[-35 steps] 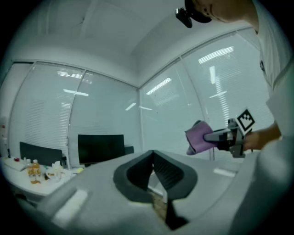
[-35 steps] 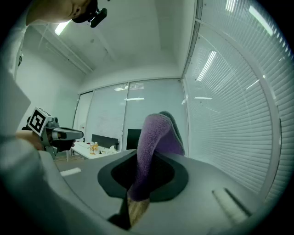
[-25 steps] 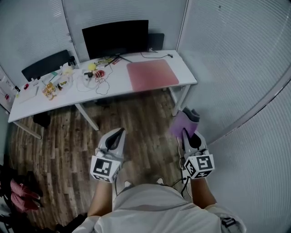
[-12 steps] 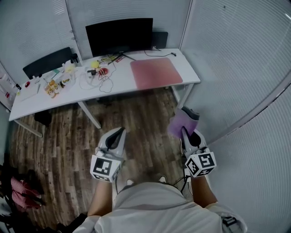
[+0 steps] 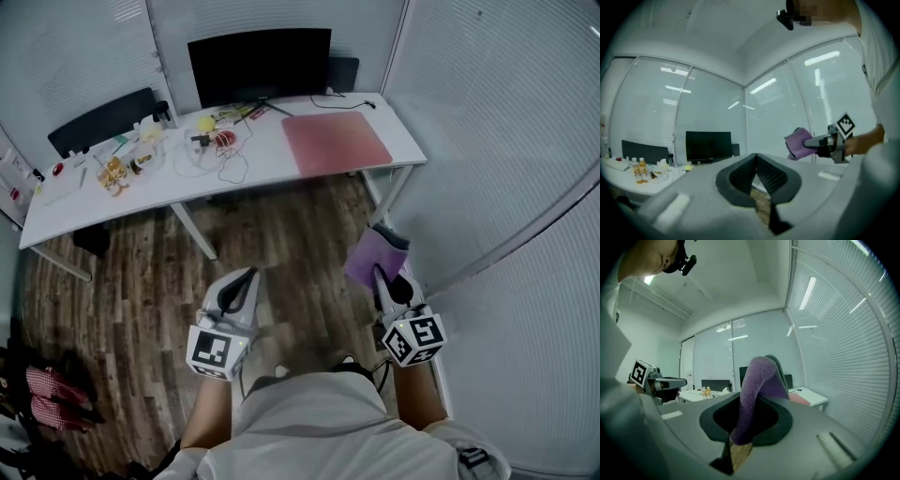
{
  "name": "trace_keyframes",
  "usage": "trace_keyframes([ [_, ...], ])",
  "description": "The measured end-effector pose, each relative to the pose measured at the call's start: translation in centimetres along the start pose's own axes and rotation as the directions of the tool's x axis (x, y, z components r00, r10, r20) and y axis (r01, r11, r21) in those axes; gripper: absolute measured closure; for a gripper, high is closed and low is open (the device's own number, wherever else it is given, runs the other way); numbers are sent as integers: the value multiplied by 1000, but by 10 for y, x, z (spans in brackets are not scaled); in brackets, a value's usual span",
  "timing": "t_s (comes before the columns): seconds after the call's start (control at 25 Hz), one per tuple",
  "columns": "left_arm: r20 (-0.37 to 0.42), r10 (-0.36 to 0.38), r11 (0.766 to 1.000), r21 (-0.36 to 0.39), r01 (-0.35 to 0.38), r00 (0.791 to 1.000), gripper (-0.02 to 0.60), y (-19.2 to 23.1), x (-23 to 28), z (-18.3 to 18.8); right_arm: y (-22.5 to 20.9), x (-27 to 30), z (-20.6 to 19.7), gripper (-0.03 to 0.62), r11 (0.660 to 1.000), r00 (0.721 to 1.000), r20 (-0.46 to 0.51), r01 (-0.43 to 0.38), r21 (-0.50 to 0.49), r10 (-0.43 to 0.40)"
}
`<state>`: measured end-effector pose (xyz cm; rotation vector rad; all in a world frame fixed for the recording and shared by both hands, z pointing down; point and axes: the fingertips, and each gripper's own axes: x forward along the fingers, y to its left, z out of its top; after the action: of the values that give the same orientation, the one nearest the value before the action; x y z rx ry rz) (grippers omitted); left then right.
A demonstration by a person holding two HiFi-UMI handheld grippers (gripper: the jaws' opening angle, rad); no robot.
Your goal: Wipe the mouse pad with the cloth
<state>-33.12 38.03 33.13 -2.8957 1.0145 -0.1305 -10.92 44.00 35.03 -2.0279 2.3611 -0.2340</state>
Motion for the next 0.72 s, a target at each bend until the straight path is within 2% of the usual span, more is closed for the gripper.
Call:
trace_keyframes([
  [0.2,-32,20,1000,-19,-21,999,578,17,6,-34,6,13,-16,539,1000,999,-47,-5,-19,4],
  [0.4,-33,-14,999,-34,12,999,578,30,32,-34,-19,40,-14,539,999,998,-63,32,12,-32],
  [0.72,-49,15,1000,-12,-16,999,578,56,113,-27,-72,121,-16,539,998,997,-59,-41,44,44],
])
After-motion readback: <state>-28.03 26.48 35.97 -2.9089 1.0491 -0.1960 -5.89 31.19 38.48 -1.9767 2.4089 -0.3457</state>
